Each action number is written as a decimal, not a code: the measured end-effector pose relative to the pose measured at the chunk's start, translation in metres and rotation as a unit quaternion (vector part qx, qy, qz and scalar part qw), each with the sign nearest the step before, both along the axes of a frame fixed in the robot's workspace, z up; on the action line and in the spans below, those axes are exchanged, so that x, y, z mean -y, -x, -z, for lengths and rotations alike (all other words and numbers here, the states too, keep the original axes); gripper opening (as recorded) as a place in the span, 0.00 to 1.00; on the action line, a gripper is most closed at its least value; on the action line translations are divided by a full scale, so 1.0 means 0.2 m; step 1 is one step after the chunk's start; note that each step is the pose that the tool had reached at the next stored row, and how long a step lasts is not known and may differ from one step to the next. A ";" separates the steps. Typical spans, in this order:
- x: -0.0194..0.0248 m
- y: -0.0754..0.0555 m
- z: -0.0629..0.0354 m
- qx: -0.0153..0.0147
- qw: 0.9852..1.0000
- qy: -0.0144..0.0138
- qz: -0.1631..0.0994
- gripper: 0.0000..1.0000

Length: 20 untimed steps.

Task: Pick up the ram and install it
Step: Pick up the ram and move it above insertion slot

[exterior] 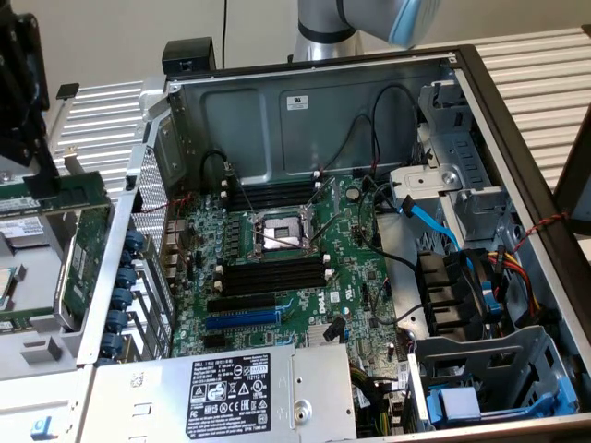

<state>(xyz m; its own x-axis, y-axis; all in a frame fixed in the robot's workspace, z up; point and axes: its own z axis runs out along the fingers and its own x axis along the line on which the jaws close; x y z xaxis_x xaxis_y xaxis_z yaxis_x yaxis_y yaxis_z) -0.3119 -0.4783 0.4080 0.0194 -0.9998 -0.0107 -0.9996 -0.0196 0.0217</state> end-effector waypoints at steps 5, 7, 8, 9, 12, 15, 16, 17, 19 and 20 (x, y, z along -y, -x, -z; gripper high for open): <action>0.000 -0.11 -0.004 0.000 1.000 0.003 0.000 0.13; 0.000 -0.16 -0.004 0.000 1.000 0.006 0.000 0.13; 0.000 -0.18 -0.004 0.000 1.000 0.008 0.000 0.13; 0.000 -0.20 -0.004 0.000 1.000 0.011 0.000 0.13; 0.000 -0.26 -0.004 0.000 1.000 0.018 0.000 0.13; -0.001 -0.31 -0.004 0.000 1.000 0.020 0.000 0.13; -0.002 -0.32 -0.004 0.000 1.000 0.021 0.000 0.13; -0.003 -0.34 -0.004 0.000 1.000 0.022 0.000 0.13; -0.004 -0.37 -0.004 0.001 1.000 0.024 0.000 0.13; -0.005 -0.39 -0.004 0.001 1.000 0.025 0.000 0.13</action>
